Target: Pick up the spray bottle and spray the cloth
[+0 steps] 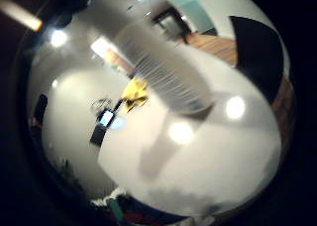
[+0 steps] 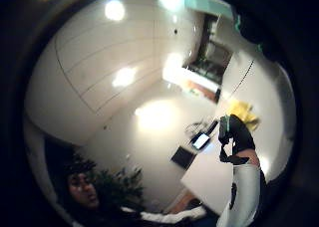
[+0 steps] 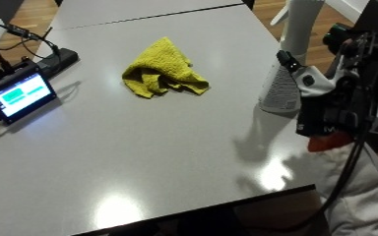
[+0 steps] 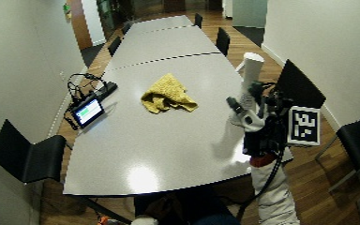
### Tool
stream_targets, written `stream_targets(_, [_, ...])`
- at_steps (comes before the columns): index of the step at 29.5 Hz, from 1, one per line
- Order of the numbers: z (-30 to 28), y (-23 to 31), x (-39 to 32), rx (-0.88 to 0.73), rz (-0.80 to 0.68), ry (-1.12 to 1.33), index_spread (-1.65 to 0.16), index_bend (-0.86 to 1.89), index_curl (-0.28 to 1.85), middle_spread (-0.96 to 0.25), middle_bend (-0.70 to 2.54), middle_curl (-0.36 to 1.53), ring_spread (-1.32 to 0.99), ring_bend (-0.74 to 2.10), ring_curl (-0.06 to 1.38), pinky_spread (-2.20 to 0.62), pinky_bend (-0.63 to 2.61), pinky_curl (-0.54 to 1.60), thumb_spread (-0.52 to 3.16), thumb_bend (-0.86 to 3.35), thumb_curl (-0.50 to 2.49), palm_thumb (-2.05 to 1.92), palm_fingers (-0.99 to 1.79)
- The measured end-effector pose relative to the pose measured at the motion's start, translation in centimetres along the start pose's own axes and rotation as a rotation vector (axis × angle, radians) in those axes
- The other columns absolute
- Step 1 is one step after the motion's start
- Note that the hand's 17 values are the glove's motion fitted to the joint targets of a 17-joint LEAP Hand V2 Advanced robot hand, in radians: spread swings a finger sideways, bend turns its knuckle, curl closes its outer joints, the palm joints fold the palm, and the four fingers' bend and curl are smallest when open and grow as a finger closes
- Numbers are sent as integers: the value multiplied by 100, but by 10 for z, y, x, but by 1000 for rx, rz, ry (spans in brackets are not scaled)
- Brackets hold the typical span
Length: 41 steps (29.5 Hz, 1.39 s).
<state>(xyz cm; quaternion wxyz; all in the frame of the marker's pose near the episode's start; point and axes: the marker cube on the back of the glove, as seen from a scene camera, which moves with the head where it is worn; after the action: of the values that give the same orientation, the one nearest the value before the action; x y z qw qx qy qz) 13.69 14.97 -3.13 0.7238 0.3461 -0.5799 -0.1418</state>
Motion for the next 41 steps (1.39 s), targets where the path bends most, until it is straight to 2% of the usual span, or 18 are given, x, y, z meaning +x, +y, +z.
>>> stream_targets(2, [-16, -21, 22, 128, 1, 35, -29, 19, 42, -7, 51, 43, -11, 46, 39, 3, 18, 31, 92, 18, 44, 93, 27])
stream_targets(5, [-26, -49, 57, 163, 52, 95, -30, 11, 41, -4, 49, 42, -9, 48, 40, 6, 17, 30, 90, 15, 45, 94, 18])
stream_targets(8, [-37, -67, 90, 132, 110, 109, -30, 4, 33, -3, 53, 42, -8, 56, 38, 9, 16, 26, 88, 12, 45, 95, 32])
stream_targets(11, [-48, -69, 110, 114, 157, 90, -31, 2, 28, -7, 60, 43, -10, 67, 38, 9, 21, 26, 85, 13, 47, 101, 63])
stream_targets(12, [-51, -67, 114, 115, 169, 79, -30, 12, 30, -8, 57, 43, -11, 66, 36, 7, 24, 27, 82, 14, 49, 105, 75])
stream_targets(15, [-59, -58, 120, 152, 204, 62, -30, 18, 33, -11, 52, 43, -13, 63, 38, -1, 34, 31, 71, 14, 52, 110, 91])
stream_targets(19, [-62, -57, 123, 210, 208, 83, -29, 15, 35, -13, 49, 44, -15, 63, 41, -12, 42, 36, 59, 10, 54, 112, 103])
stream_targets(24, [-66, -69, 121, 204, 189, 134, -28, 15, 38, -14, 48, 46, -16, 61, 43, -18, 41, 39, 48, 6, 57, 114, 107])
stream_targets(31, [-85, -123, 89, 50, 60, 608, -27, 15, 40, -15, 46, 48, -17, 58, 45, -22, 38, 41, 38, 2, 61, 117, 110])
stream_targets(36, [-67, -160, 67, -85, -9, 971, -27, 15, 41, -15, 45, 49, -17, 56, 46, -23, 37, 41, 32, -1, 63, 117, 112])
stream_targets(41, [-46, -173, 60, -196, -75, 1299, -27, 16, 42, -15, 45, 50, -17, 54, 46, -24, 35, 42, 28, -2, 65, 117, 114])
